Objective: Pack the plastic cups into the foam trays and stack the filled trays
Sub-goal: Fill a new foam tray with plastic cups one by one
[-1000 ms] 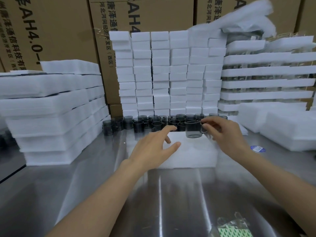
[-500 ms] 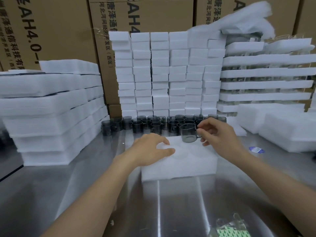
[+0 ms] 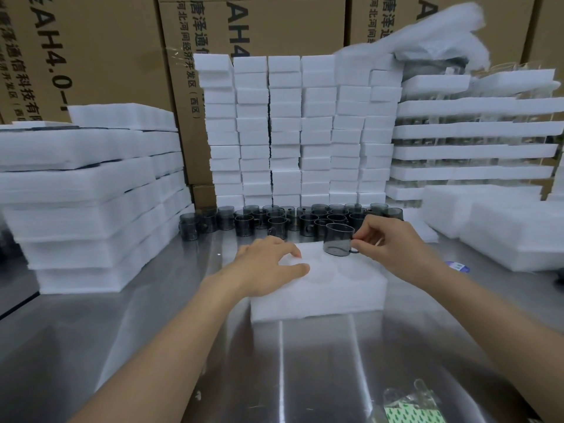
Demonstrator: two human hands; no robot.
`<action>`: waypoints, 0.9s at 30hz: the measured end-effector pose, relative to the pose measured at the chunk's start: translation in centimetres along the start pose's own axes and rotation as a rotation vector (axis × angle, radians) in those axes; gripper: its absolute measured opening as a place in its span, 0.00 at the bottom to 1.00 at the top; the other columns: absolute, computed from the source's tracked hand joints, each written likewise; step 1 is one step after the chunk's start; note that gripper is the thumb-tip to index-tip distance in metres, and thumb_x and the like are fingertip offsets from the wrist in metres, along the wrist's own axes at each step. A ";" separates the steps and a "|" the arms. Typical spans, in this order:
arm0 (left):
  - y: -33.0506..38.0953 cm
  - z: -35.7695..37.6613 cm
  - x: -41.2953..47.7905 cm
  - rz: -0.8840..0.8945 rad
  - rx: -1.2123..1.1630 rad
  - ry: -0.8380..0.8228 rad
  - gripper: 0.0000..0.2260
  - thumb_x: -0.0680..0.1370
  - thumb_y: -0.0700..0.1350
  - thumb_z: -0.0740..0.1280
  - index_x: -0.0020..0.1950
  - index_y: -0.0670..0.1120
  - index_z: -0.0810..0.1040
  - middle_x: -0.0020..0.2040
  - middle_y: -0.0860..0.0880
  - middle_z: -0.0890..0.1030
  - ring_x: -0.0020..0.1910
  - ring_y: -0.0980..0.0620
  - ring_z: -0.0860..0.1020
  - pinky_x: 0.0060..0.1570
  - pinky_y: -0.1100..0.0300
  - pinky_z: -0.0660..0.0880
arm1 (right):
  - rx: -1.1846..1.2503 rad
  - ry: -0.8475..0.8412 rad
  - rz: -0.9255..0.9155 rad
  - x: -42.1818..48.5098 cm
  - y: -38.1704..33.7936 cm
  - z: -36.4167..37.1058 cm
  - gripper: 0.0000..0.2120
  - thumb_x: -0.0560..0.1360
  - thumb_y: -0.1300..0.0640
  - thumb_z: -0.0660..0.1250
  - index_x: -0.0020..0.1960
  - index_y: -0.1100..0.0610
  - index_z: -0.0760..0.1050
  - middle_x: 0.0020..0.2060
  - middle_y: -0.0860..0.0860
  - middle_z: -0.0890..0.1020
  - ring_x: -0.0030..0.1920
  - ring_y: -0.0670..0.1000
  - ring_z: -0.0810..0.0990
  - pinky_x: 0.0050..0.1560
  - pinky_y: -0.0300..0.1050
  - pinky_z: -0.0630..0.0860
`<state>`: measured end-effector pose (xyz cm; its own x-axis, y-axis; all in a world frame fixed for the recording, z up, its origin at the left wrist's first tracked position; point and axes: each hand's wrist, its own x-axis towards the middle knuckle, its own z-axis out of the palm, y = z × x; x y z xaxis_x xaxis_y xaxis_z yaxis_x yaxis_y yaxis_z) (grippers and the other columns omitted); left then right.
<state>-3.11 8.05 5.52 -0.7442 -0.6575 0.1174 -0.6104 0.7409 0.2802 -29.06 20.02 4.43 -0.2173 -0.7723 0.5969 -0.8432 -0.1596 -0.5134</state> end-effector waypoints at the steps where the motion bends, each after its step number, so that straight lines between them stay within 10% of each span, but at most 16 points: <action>1: 0.0 0.0 0.0 0.001 0.002 0.001 0.21 0.83 0.68 0.60 0.73 0.62 0.74 0.80 0.54 0.67 0.81 0.48 0.62 0.76 0.45 0.54 | -0.009 0.001 -0.006 0.0 0.0 0.0 0.11 0.76 0.60 0.77 0.40 0.50 0.79 0.36 0.42 0.84 0.38 0.45 0.82 0.40 0.31 0.74; 19: -0.3 0.2 0.1 0.015 0.003 0.004 0.22 0.83 0.69 0.60 0.73 0.62 0.74 0.80 0.54 0.67 0.80 0.48 0.62 0.77 0.44 0.54 | -0.092 -0.113 0.025 0.1 -0.2 0.0 0.13 0.76 0.50 0.78 0.36 0.50 0.80 0.36 0.42 0.84 0.38 0.43 0.79 0.40 0.33 0.72; 27: -0.2 0.3 0.2 0.021 0.012 0.007 0.21 0.83 0.68 0.59 0.72 0.63 0.74 0.80 0.55 0.68 0.80 0.48 0.63 0.76 0.45 0.55 | -0.113 -0.044 0.059 -0.1 0.1 -0.3 0.23 0.83 0.34 0.57 0.47 0.45 0.86 0.50 0.41 0.81 0.53 0.40 0.77 0.53 0.40 0.70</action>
<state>-3.18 7.82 5.24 -0.7547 -0.6431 0.1299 -0.5981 0.7558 0.2666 -29.26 20.29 4.53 -0.2487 -0.8049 0.5388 -0.8801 -0.0445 -0.4727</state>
